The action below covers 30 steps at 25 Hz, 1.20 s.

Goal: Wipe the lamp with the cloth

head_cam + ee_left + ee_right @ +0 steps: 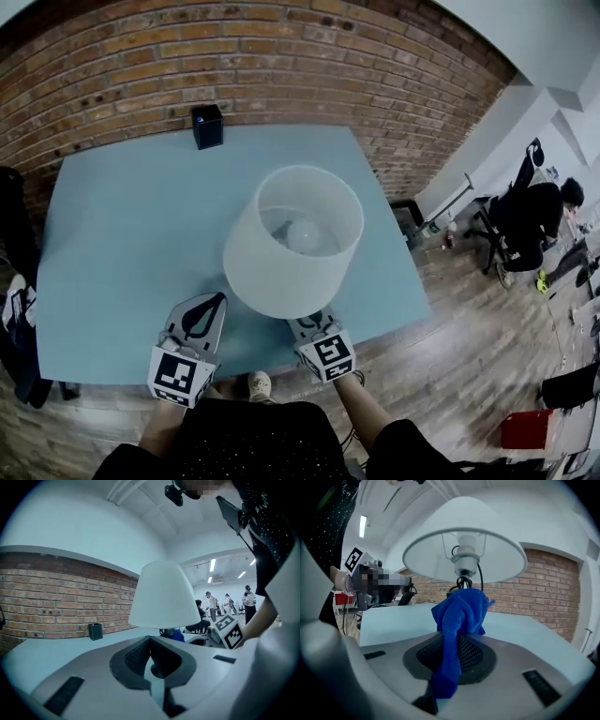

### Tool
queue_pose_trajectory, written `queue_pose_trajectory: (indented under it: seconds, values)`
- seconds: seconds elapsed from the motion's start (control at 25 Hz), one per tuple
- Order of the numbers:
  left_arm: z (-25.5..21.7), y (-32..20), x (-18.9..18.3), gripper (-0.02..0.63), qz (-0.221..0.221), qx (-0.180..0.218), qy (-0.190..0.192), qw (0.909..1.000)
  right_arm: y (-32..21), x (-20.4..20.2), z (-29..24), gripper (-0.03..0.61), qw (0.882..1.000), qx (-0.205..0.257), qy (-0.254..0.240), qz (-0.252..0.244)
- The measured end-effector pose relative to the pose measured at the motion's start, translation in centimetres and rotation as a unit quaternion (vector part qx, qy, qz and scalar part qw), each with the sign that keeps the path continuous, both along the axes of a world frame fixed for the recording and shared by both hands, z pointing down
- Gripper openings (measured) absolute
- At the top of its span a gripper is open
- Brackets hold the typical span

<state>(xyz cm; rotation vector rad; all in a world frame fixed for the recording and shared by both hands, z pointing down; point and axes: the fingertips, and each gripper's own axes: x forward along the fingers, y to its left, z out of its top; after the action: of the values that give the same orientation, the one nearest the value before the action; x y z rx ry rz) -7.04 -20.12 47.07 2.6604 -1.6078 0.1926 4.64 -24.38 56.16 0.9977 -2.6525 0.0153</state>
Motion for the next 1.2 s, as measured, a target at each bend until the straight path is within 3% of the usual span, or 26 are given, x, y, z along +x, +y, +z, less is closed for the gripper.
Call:
queue_pose_trajectory:
  seconds: [0.2, 0.36, 0.44, 0.52, 0.64, 0.76, 0.88, 1.0, 1.2]
  values:
    - [0.8, 0.0, -0.2, 0.008, -0.037, -0.014, 0.007, 0.9992, -0.1, 1.1, 4.2, 0.061, 0.993, -0.099, 0.06, -0.033]
    - [0.6, 0.2, 0.1, 0.009, -0.043, -0.015, 0.005, 0.999, 0.2, 2.3, 4.1, 0.063, 0.987, -0.125, 0.059, -0.076]
    - [0.6, 0.4, 0.1, 0.008, -0.049, -0.016, 0.003, 0.9986, -0.4, 3.6, 2.4, 0.063, 0.989, -0.113, 0.02, -0.093]
    - [0.7, 0.5, 0.1, 0.008, -0.057, -0.018, 0.002, 0.9982, -2.1, 5.3, -0.1, 0.061, 0.989, -0.1, -0.05, -0.099]
    - [0.6, 0.9, 0.1, 0.009, -0.061, -0.022, -0.003, 0.9979, -4.9, 6.8, -4.0, 0.063, 0.98, -0.079, -0.139, -0.122]
    - [0.7, 1.3, -0.3, 0.009, -0.065, -0.028, -0.013, 0.9974, -7.0, 5.7, -5.7, 0.063, 0.972, -0.073, -0.162, -0.154]
    - [0.8, 1.5, -0.7, 0.009, -0.071, -0.034, -0.019, 0.9967, -7.9, 4.1, -5.5, 0.061, 0.961, -0.098, -0.186, -0.177]
    - [0.8, 1.6, -0.8, 0.009, -0.074, -0.036, -0.024, 0.9963, -8.2, 3.3, -3.5, 0.061, 0.96, -0.124, -0.173, -0.184]
    - [1.0, 1.6, -1.2, 0.008, -0.075, -0.039, -0.025, 0.9961, -7.7, 1.8, 1.2, 0.061, 0.967, -0.153, -0.076, -0.19]
